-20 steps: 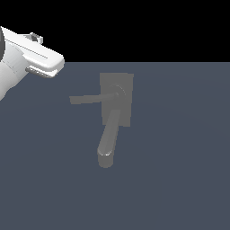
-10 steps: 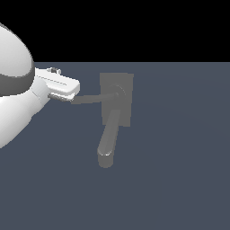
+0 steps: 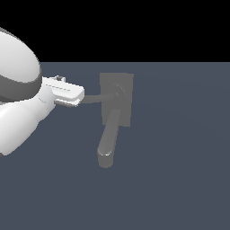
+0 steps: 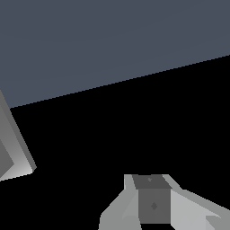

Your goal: Turn on the faucet by rotating a designated handle.

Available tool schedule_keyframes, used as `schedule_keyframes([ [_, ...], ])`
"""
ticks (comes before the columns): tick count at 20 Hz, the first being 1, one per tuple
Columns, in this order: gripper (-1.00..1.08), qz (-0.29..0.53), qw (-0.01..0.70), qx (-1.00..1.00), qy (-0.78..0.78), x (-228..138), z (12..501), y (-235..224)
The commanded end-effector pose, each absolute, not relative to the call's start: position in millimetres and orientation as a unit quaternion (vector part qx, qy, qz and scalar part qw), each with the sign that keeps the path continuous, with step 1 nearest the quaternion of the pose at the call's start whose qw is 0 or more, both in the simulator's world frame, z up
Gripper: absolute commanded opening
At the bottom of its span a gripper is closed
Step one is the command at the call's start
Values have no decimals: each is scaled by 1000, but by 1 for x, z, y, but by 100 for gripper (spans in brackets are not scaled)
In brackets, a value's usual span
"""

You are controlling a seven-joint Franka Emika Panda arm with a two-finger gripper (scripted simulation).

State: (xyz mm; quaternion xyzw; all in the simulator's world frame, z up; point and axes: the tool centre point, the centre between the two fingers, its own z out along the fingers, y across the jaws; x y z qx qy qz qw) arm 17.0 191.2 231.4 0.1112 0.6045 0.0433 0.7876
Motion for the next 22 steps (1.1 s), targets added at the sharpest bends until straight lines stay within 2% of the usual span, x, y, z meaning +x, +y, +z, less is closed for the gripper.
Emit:
schedule_keyframes([
  [1,-100,40,786,109,607,17,230,191],
  [11,-100,57,768,125,625,5,209,207],
  [22,-100,39,755,131,642,8,184,186],
])
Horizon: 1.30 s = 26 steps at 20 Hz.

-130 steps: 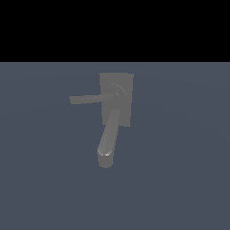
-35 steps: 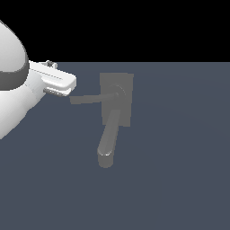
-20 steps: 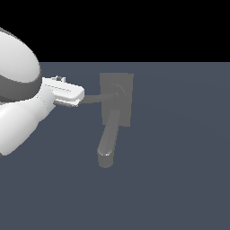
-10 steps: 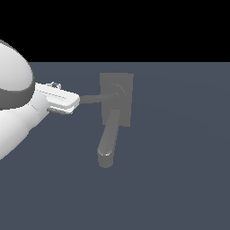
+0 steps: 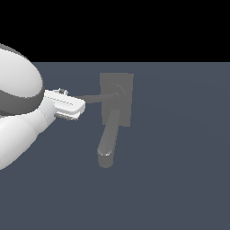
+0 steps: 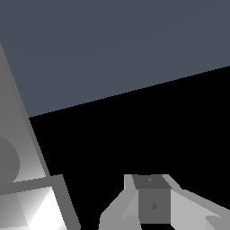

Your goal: Turn on the faucet by rotating a designated handle.

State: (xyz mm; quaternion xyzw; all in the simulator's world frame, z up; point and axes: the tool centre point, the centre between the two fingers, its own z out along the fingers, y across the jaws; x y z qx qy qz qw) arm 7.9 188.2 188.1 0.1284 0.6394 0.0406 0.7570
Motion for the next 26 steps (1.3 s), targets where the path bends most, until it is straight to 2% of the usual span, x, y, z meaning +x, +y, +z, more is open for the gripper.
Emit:
schedule_keyframes([
  [1,-100,39,752,135,643,8,181,186],
  [11,-100,36,725,178,665,6,143,174],
  [18,-100,35,724,179,665,6,142,173],
  [26,-100,7,724,160,671,8,139,145],
])
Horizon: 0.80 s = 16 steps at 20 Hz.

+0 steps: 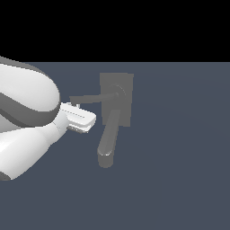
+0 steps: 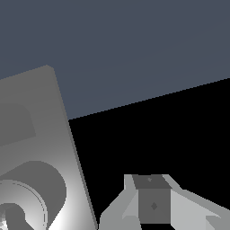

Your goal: Turn on the faucet by rotating a designated handle.

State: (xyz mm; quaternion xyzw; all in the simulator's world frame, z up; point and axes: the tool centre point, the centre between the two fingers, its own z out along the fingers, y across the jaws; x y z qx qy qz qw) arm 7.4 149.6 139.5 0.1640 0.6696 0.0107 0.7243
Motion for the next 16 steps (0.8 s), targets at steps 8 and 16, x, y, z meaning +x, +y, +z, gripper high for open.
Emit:
schedule_keyframes([
  [8,-100,-4,732,121,670,10,144,142],
  [16,-100,-16,729,81,680,9,143,147],
])
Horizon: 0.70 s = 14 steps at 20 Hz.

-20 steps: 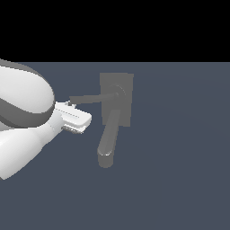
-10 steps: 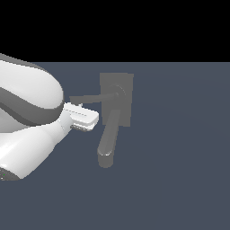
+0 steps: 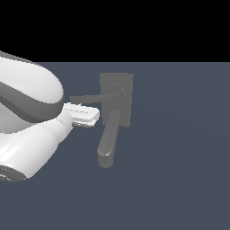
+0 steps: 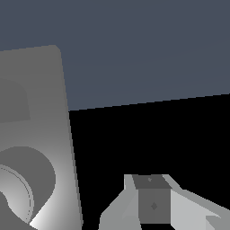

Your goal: Turn on the faucet by rotating a designated handle.

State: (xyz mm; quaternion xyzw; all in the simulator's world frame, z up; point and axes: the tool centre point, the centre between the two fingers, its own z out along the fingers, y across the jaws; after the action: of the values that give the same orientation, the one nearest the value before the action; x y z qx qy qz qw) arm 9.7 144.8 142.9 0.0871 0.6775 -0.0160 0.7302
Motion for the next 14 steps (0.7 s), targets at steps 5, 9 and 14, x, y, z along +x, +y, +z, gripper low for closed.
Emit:
schedule_keyframes([
  [5,-100,-20,719,75,691,7,135,145],
  [9,-100,-31,708,71,702,4,120,135],
  [14,-100,-37,705,58,706,3,117,131],
])
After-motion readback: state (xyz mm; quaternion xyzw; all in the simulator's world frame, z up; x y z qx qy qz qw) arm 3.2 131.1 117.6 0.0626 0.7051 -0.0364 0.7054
